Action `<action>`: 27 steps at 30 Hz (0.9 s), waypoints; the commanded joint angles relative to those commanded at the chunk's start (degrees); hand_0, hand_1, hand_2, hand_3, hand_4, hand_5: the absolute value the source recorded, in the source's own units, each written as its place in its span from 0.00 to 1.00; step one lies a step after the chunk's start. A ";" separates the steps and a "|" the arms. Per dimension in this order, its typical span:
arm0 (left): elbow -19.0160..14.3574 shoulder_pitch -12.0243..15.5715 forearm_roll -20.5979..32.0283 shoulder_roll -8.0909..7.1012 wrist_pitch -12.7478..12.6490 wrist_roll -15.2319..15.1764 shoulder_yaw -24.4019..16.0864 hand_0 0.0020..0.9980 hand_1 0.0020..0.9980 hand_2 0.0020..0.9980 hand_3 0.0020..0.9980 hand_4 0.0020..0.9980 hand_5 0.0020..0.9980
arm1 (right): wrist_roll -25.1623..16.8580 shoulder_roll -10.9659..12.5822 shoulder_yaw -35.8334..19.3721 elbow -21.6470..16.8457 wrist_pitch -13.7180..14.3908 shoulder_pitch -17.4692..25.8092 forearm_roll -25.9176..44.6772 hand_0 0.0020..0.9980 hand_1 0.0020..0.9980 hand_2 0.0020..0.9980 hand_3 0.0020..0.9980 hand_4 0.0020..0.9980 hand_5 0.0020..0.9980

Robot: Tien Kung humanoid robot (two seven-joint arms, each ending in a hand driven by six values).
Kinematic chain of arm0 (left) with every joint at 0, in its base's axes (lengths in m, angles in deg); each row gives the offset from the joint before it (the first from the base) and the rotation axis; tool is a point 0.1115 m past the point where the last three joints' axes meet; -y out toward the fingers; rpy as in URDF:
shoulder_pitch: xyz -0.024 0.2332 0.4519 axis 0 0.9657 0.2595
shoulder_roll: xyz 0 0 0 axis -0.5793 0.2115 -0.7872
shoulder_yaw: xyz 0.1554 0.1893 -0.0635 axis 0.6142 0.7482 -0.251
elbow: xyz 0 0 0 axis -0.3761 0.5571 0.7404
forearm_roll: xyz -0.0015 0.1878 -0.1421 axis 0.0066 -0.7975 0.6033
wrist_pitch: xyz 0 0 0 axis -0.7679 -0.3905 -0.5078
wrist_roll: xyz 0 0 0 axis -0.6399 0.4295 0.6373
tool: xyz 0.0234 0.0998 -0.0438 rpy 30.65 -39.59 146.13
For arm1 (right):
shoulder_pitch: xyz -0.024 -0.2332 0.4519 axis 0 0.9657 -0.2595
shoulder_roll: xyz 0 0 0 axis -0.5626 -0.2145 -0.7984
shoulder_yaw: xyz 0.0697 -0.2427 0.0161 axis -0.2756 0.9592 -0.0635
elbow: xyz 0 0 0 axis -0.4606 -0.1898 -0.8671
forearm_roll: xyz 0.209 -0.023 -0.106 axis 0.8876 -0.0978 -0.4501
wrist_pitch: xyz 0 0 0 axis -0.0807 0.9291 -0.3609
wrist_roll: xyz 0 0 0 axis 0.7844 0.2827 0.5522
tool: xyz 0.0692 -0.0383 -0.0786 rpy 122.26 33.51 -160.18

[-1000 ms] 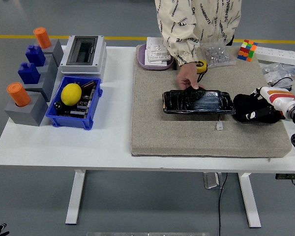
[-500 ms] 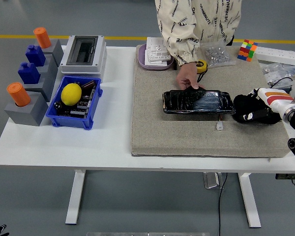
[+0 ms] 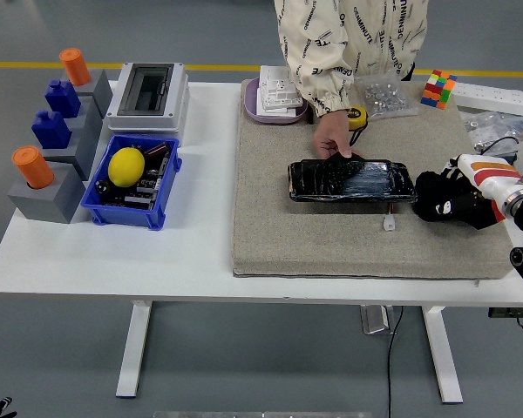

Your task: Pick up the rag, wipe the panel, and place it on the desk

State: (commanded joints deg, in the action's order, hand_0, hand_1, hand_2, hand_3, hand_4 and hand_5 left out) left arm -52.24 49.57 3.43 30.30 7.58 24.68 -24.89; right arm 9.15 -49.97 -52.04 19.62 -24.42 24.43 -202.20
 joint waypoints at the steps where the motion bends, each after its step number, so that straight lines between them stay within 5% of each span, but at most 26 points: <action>1: 0.00 -0.02 0.00 0.00 0.01 -0.01 -0.01 0.73 0.72 0.77 0.63 0.70 0.58 | -0.02 0.01 -0.03 0.00 0.05 0.00 0.02 0.41 0.49 0.52 0.52 1.00 0.30; 8: 0.00 -0.08 0.03 0.01 -0.04 -0.02 -0.16 0.73 0.72 0.77 0.63 0.70 0.58 | -0.07 0.07 -0.28 0.03 0.43 0.08 -0.12 0.36 0.46 0.50 0.49 0.99 0.23; 9: 0.00 -0.08 0.04 0.02 -0.04 -0.01 -0.17 0.73 0.72 0.77 0.63 0.70 0.58 | -0.08 0.07 -0.30 0.02 0.50 0.09 -0.13 0.33 0.44 0.47 0.46 0.93 0.17; 26: 0.00 -0.20 -0.06 0.14 0.00 -0.06 -0.48 0.73 0.72 0.77 0.63 0.70 0.58 | 0.06 0.34 -0.85 -0.06 1.07 0.00 -0.17 0.26 0.40 0.44 0.42 0.84 0.11; 27: 0.00 -0.20 -0.06 0.14 0.00 -0.07 -0.49 0.73 0.72 0.77 0.63 0.70 0.58 | 0.07 0.36 -0.87 -0.06 1.07 -0.01 -0.18 0.24 0.37 0.42 0.40 0.87 0.04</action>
State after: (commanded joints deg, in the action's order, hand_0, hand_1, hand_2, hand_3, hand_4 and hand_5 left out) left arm -52.24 49.37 3.37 30.44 7.58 24.62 -25.37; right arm 9.22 -49.61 -52.91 19.56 -23.35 24.43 -202.38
